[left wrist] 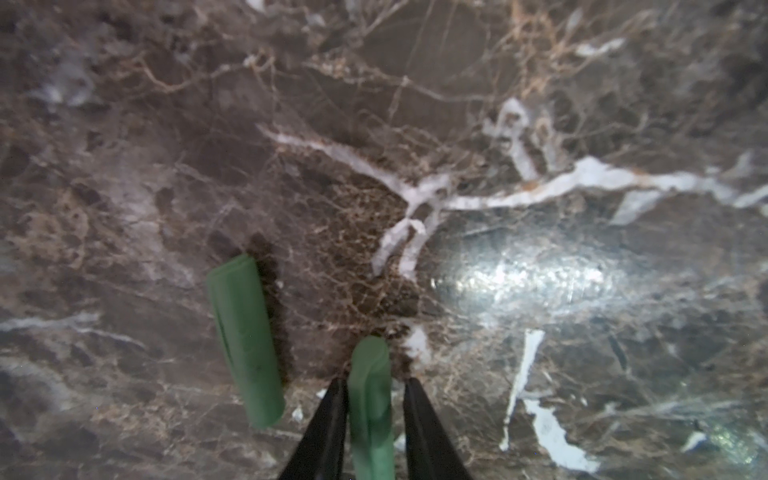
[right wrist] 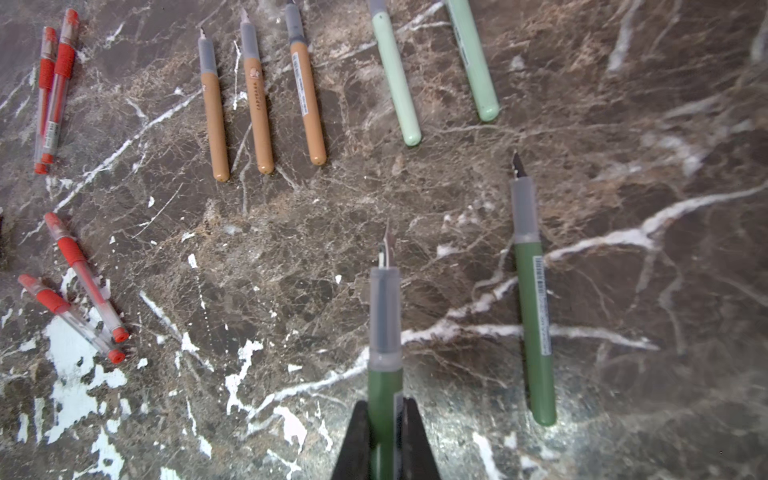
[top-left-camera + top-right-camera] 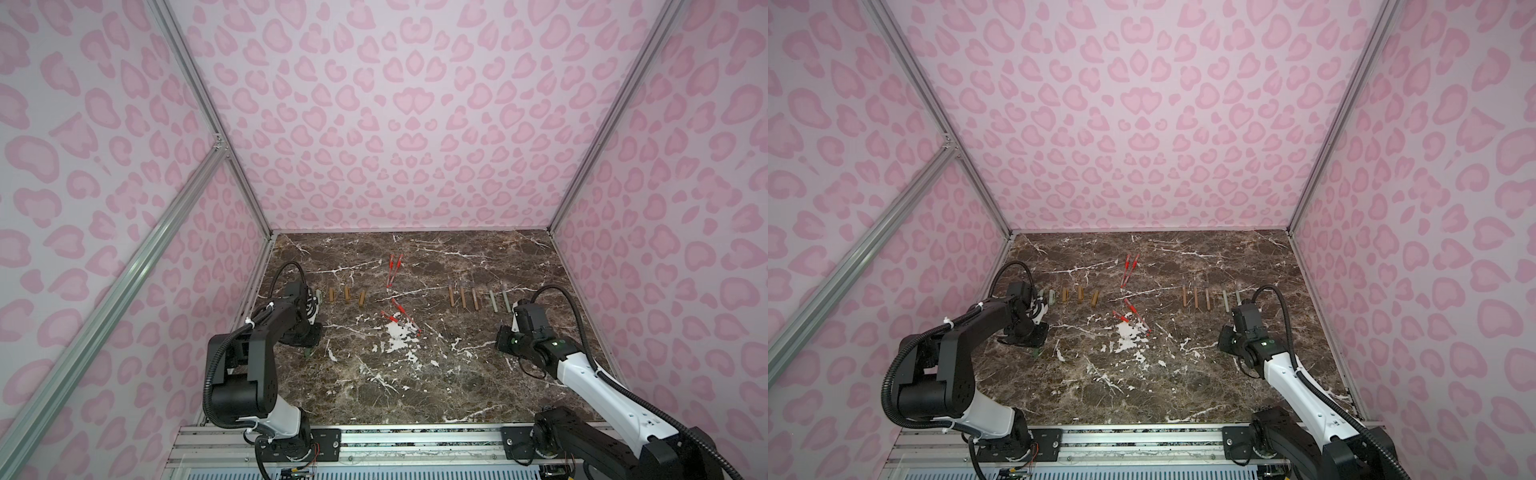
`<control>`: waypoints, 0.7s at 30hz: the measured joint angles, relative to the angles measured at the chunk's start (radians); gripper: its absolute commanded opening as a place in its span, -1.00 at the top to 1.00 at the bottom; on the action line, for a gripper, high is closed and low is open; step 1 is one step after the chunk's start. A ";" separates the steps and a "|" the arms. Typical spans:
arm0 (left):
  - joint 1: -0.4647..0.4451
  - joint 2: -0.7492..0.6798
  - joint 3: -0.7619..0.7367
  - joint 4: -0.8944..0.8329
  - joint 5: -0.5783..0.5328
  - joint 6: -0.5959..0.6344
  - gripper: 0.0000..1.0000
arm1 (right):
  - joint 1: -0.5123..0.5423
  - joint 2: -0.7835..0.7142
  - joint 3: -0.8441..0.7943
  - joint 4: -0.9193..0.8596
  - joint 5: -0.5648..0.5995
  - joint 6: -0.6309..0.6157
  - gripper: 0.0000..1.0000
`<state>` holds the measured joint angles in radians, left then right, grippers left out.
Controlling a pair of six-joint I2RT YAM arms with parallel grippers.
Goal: Open the pen caps
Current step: 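Lower the green cap by the caps while the right lowers the pen, then open both grippers to release the cap and the upright green pen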
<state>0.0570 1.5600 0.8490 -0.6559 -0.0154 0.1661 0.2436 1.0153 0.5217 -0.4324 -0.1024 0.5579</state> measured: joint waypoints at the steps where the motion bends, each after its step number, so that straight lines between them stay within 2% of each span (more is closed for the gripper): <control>1: 0.000 -0.002 0.001 0.000 0.000 -0.002 0.31 | -0.004 0.012 0.000 0.000 -0.001 -0.002 1.00; 7: 0.000 -0.065 0.008 0.000 -0.002 -0.012 0.02 | -0.018 0.097 0.031 -0.011 0.008 -0.043 1.00; 15: 0.000 -0.229 0.002 0.011 0.020 -0.028 -0.21 | -0.045 0.211 0.060 -0.013 0.024 -0.081 1.00; 21: 0.000 -0.385 -0.039 0.068 0.080 -0.040 -0.61 | -0.053 0.274 0.093 -0.016 0.046 -0.099 1.00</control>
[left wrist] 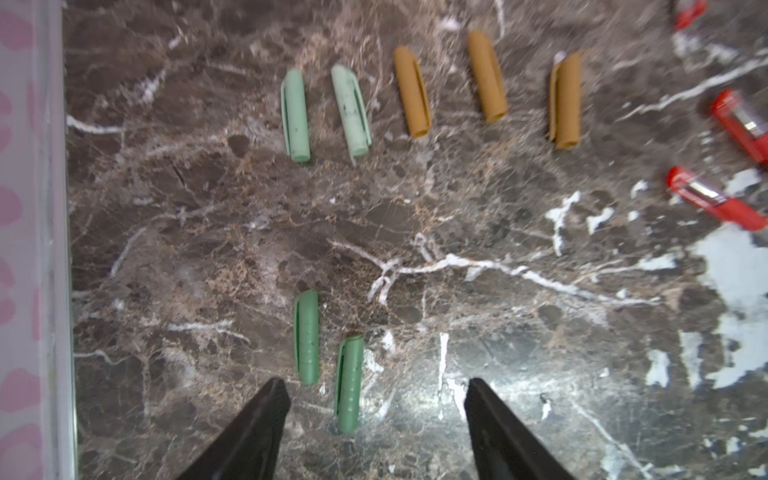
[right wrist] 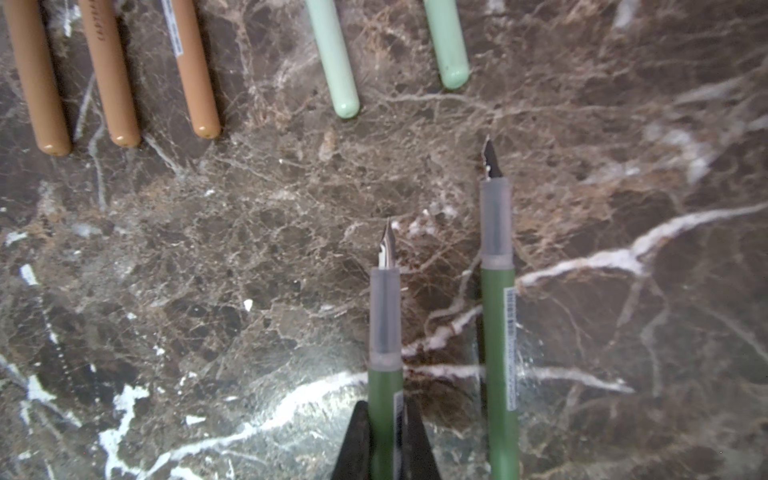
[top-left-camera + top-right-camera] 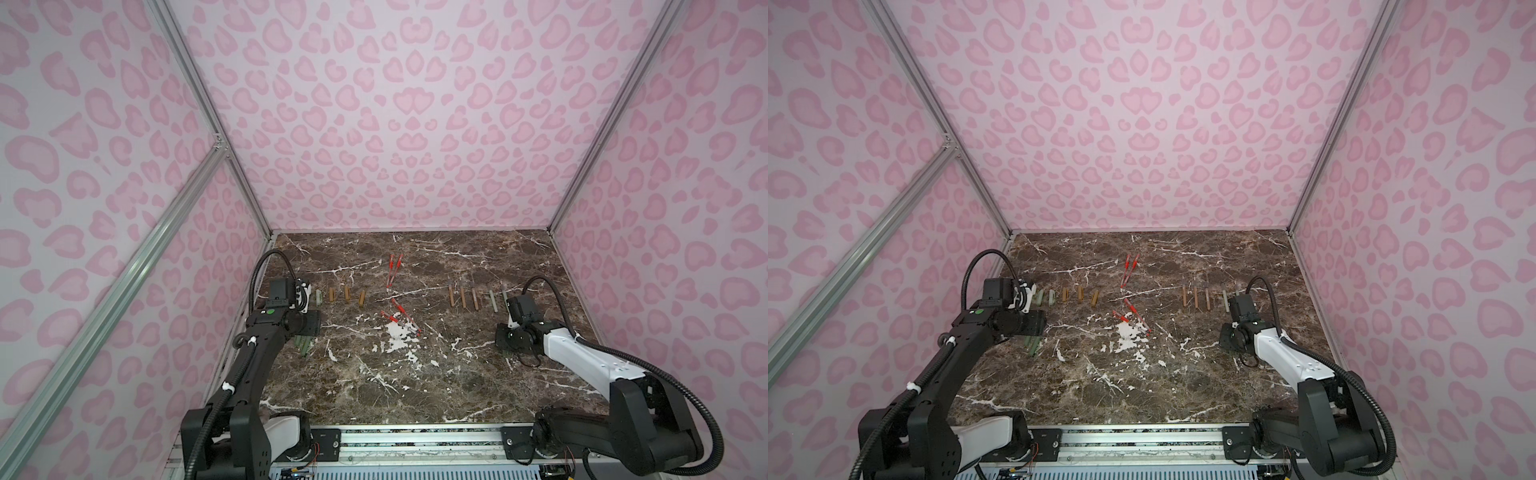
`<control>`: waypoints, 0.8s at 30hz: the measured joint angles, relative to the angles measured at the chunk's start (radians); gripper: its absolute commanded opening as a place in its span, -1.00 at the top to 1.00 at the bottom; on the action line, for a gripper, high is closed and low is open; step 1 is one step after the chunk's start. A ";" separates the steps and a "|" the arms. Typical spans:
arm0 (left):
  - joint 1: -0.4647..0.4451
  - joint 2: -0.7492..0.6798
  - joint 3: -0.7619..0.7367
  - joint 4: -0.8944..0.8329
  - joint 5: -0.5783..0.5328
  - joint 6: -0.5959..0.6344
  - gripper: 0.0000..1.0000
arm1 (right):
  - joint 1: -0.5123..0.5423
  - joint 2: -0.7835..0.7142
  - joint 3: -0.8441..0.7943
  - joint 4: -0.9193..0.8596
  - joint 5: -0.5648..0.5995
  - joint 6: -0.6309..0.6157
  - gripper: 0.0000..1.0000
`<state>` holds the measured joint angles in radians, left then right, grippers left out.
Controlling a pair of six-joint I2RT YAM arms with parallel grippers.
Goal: Open the pen caps
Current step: 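Open both grippers to release the cap and the upright green pen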
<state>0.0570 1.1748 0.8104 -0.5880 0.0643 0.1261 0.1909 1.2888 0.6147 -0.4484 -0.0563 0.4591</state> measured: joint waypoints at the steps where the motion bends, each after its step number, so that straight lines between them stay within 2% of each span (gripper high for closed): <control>1: 0.000 -0.027 -0.012 0.012 0.018 -0.005 -0.67 | -0.001 0.013 0.010 -0.001 0.004 0.000 1.00; 5: 0.002 -0.081 -0.032 0.027 0.096 -0.029 -0.80 | -0.002 0.045 0.025 -0.005 0.021 -0.007 0.95; 9: 0.003 -0.103 -0.036 0.038 0.134 -0.047 -0.82 | -0.003 0.066 0.034 -0.017 0.031 -0.008 0.89; 12: 0.003 -0.105 -0.035 0.040 0.137 -0.047 -0.83 | -0.003 0.086 0.042 -0.019 0.035 -0.008 0.83; 17: 0.003 -0.117 -0.027 0.040 0.145 -0.055 -0.87 | -0.003 0.130 0.068 -0.029 0.037 -0.018 0.61; 24: 0.005 -0.130 -0.020 0.042 0.145 -0.066 -0.89 | -0.003 0.144 0.084 -0.055 0.037 -0.025 0.51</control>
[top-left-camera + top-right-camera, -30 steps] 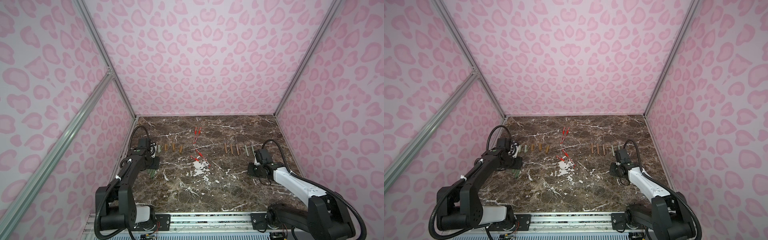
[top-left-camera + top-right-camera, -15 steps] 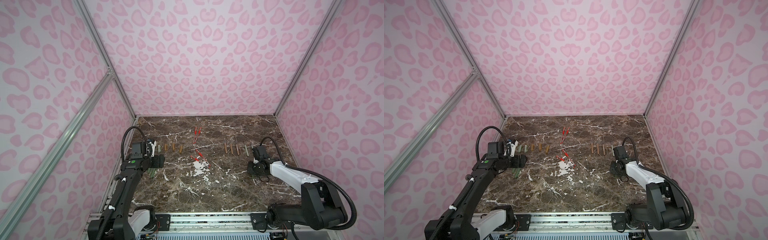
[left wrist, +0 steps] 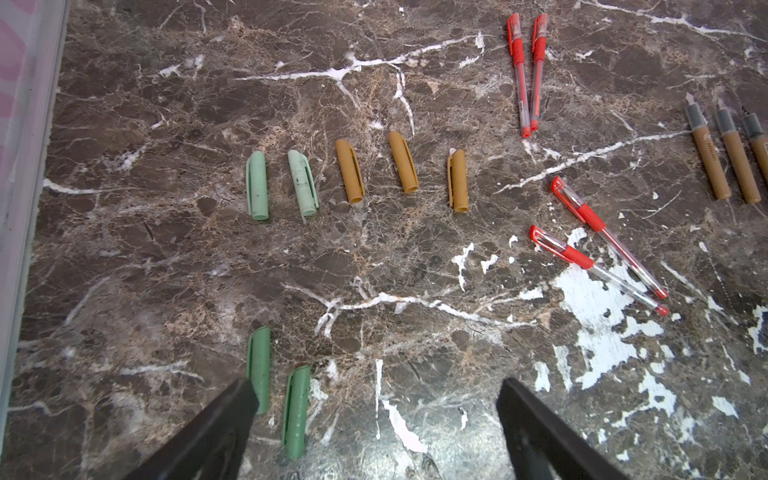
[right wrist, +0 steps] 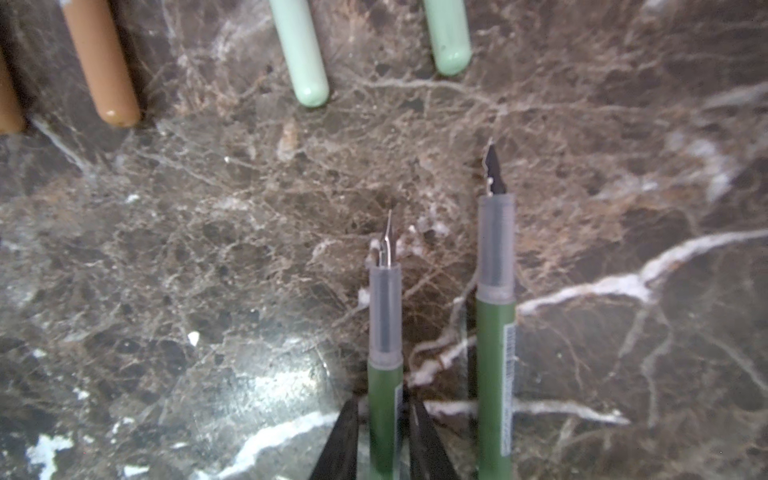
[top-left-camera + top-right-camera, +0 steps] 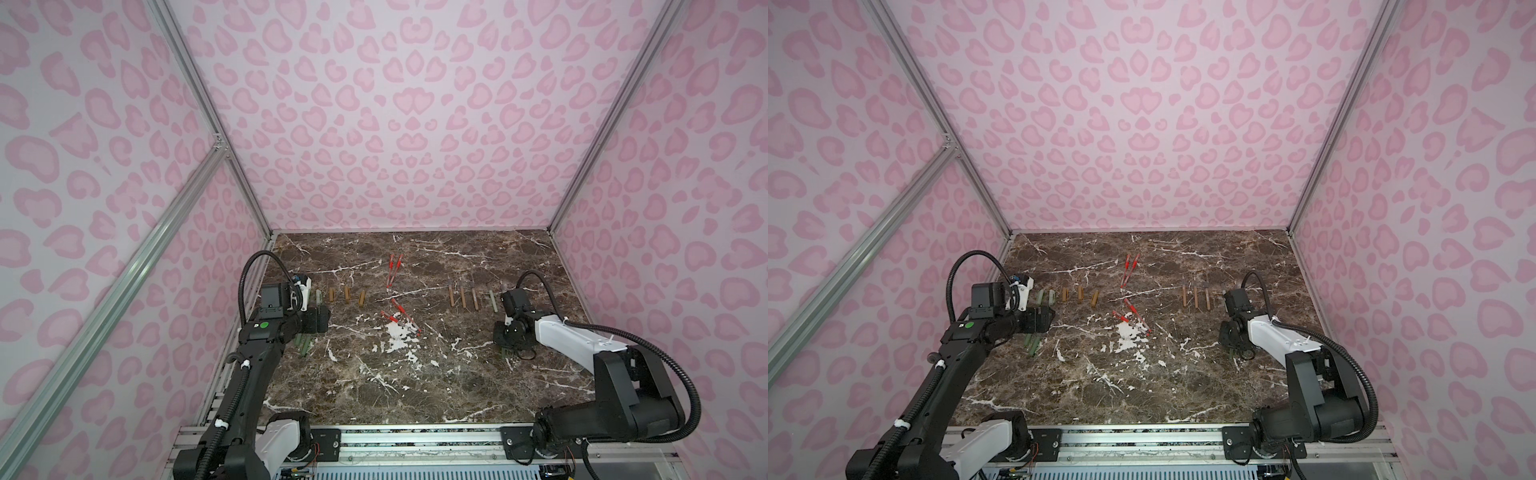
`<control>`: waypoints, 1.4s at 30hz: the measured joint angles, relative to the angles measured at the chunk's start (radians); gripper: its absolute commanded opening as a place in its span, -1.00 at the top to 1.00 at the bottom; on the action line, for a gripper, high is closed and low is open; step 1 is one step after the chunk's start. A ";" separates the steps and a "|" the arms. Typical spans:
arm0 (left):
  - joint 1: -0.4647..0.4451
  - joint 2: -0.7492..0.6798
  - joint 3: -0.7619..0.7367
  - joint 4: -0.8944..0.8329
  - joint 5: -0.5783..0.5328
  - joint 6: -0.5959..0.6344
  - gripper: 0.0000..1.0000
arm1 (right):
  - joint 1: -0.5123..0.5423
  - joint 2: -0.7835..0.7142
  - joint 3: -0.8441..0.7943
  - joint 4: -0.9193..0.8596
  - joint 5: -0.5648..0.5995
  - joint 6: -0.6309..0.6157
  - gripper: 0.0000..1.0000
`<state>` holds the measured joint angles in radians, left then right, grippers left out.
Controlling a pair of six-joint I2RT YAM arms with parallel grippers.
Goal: Open the pen caps
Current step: 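Open both grippers to release the cap and the upright green pen, then reach the right gripper to a red pen and grasp it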
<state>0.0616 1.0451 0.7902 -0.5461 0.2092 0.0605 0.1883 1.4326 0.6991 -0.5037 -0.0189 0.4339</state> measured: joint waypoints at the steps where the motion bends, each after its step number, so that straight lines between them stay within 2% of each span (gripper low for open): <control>1: 0.000 0.002 0.004 -0.005 0.000 0.000 -0.90 | 0.000 -0.002 0.006 -0.006 0.000 0.000 0.50; 7: 0.002 -0.006 0.012 -0.006 0.007 -0.008 -0.99 | 0.023 -0.056 0.087 -0.066 0.004 0.000 0.42; 11: 0.003 -0.010 0.016 -0.006 0.013 -0.008 -0.97 | 0.105 -0.080 0.174 -0.097 0.005 0.000 0.34; 14: 0.003 -0.015 0.016 -0.006 0.035 -0.008 -0.96 | 0.167 -0.041 0.232 -0.098 -0.018 0.001 0.32; 17: 0.003 -0.014 0.016 -0.006 0.059 -0.008 -0.96 | 0.239 0.047 0.320 -0.097 -0.043 0.004 0.31; 22: 0.004 -0.022 0.016 -0.006 0.106 -0.008 -0.96 | 0.348 0.281 0.547 -0.098 -0.086 -0.020 0.31; 30: 0.004 -0.028 0.016 -0.006 0.135 -0.008 -0.96 | 0.447 0.596 0.920 -0.191 -0.121 -0.086 0.33; 37: 0.004 -0.028 0.016 -0.006 0.143 -0.008 -0.96 | 0.492 0.774 1.145 -0.305 -0.146 -0.142 0.34; 42: 0.004 -0.032 0.016 -0.006 0.147 -0.008 -0.96 | 0.512 0.836 1.211 -0.375 -0.146 -0.170 0.35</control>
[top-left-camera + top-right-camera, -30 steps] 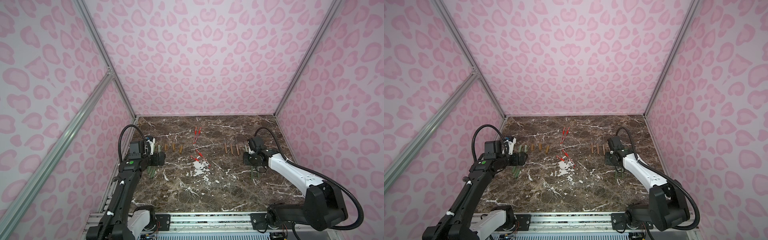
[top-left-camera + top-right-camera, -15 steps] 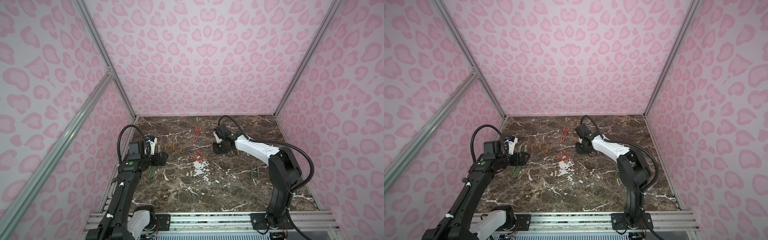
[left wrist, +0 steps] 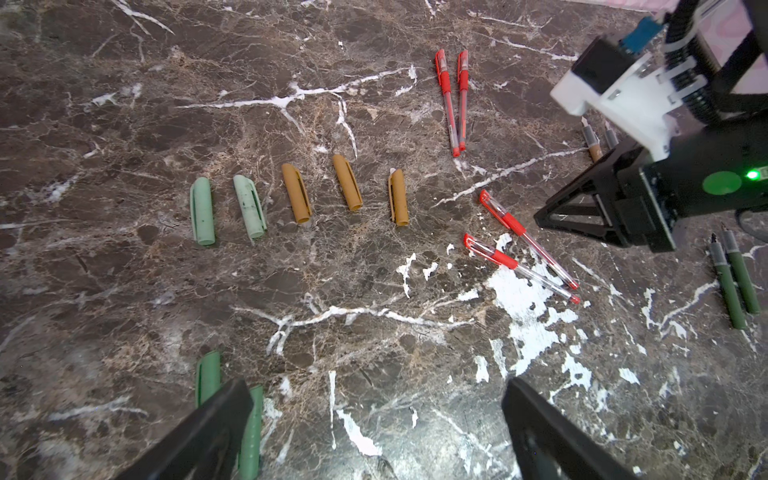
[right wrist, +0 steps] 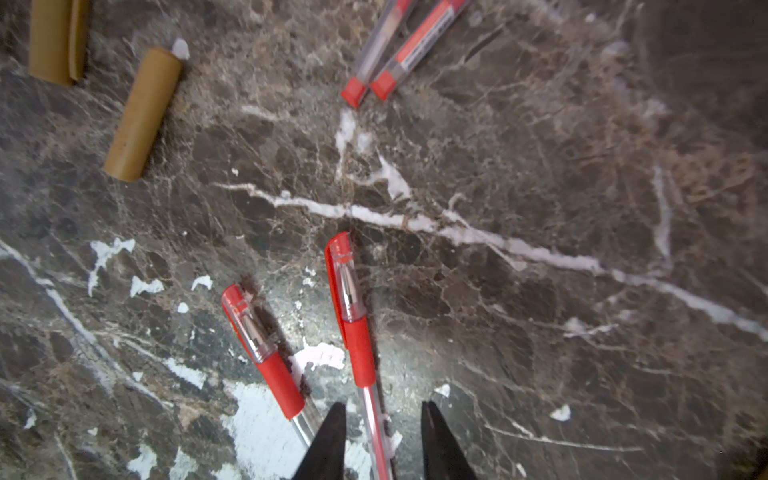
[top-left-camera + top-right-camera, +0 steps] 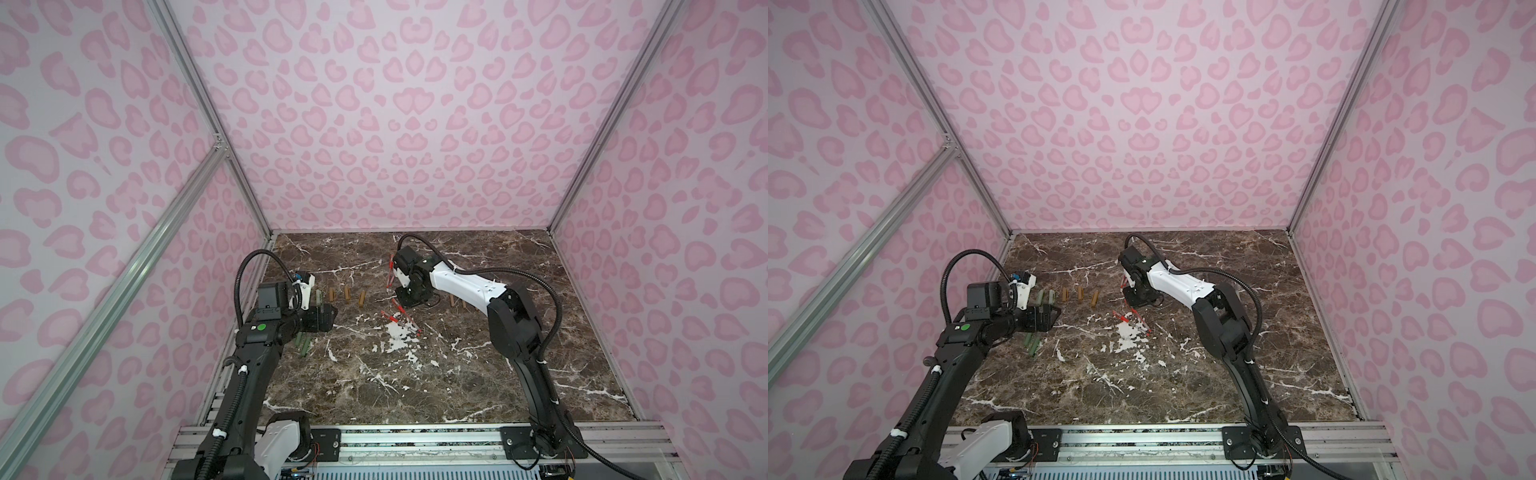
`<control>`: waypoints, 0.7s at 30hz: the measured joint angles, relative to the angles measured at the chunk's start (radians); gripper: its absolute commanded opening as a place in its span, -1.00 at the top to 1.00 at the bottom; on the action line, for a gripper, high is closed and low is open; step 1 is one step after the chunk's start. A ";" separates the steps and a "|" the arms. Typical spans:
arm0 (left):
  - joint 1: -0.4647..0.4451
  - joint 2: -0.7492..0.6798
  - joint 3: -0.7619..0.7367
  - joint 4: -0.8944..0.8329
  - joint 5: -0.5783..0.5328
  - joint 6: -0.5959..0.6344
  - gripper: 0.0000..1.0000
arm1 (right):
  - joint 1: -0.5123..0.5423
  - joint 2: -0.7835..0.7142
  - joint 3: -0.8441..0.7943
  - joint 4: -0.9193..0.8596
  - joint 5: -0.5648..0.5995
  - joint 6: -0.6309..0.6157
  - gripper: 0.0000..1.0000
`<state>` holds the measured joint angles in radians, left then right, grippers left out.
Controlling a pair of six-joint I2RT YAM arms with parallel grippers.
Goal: Open the pen caps
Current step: 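Reach the right gripper to a red pen and grasp it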
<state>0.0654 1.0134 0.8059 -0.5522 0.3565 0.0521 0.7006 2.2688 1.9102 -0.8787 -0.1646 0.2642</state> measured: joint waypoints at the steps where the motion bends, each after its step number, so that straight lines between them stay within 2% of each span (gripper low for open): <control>1: 0.000 0.002 0.000 0.000 0.000 0.000 -0.96 | 0.004 0.008 0.005 -0.010 0.000 -0.006 0.36; 9: 0.000 0.008 0.000 0.000 0.002 0.000 -0.96 | 0.020 0.048 0.001 -0.057 0.008 -0.023 0.42; 21: 0.000 0.004 0.002 -0.001 0.030 0.002 -0.96 | 0.019 0.048 -0.026 -0.049 0.048 -0.047 0.93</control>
<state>0.0654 1.0172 0.8078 -0.5529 0.3862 0.0540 0.7200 2.3169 1.8839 -0.9276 -0.1162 0.2173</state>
